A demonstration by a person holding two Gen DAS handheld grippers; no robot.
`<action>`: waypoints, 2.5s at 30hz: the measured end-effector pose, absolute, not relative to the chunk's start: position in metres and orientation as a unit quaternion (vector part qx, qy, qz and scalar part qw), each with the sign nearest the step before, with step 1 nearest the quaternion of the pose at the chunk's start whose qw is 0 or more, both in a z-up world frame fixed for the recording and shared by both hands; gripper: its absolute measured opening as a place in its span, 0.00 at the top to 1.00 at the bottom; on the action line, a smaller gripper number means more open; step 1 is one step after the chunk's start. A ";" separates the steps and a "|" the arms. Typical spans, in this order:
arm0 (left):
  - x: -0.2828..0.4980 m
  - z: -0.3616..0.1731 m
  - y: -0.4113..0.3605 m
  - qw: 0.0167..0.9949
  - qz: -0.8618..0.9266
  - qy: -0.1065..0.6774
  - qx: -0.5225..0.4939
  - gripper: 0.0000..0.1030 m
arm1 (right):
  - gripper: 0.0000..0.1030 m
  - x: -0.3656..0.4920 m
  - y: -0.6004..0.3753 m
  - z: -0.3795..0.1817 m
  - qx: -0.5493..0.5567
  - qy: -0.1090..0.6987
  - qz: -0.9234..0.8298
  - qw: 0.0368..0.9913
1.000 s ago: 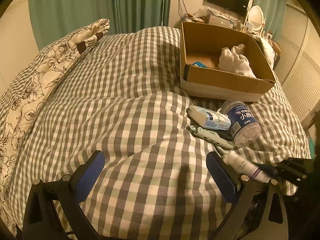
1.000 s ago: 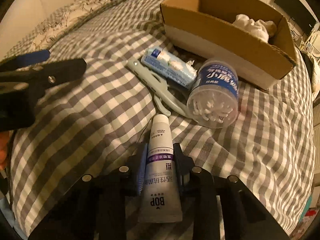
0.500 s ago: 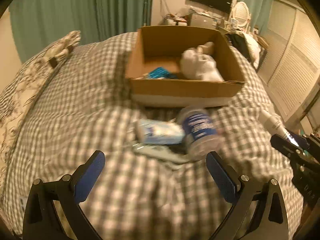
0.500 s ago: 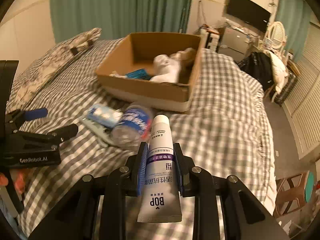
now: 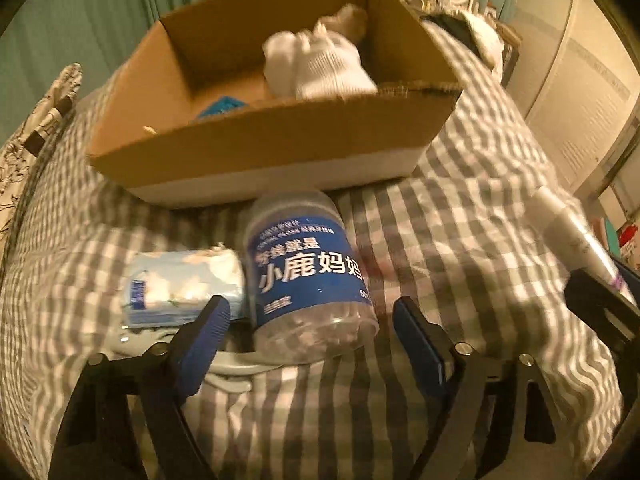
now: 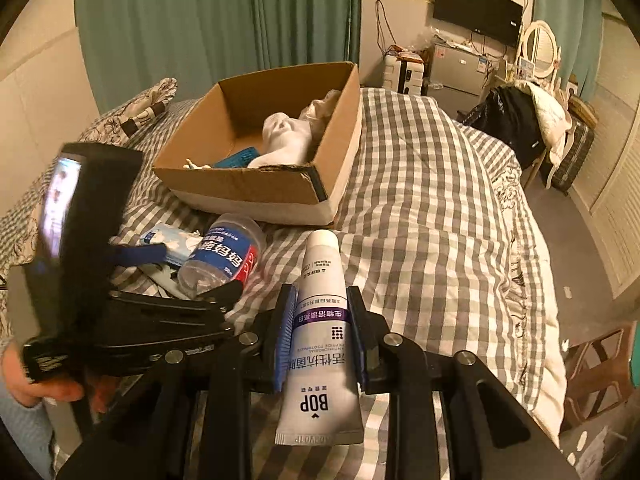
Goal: Organize objects
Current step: 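Grasp the clear plastic jar with the left tool while the right tool holds the tube, then lower the jar and the tube into the box and open both tools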
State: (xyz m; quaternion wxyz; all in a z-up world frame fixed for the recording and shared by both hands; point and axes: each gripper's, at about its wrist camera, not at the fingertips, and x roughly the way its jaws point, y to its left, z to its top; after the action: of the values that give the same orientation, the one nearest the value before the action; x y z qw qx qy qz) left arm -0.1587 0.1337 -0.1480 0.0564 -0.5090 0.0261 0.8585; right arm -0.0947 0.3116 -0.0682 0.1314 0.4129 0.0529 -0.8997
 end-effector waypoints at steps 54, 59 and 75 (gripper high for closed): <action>-0.261 0.015 0.054 0.037 0.938 0.008 -0.344 0.39 | 0.76 -0.204 0.236 0.063 0.286 0.050 -0.939 0.186; -0.290 -0.022 0.056 0.043 0.926 0.005 -0.374 0.39 | 0.76 -0.237 0.227 0.035 0.308 0.053 -0.933 0.179; -0.256 -0.013 0.024 0.014 0.929 0.011 -0.369 0.07 | 0.76 -0.237 0.248 0.011 0.328 0.046 -0.931 0.156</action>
State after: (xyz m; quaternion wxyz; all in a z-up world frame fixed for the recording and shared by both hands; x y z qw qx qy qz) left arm -0.2562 0.0243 -0.0131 0.0141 -0.3687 0.0113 0.9294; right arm -0.2365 0.2479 0.0106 0.1556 0.3279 0.0461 -0.9307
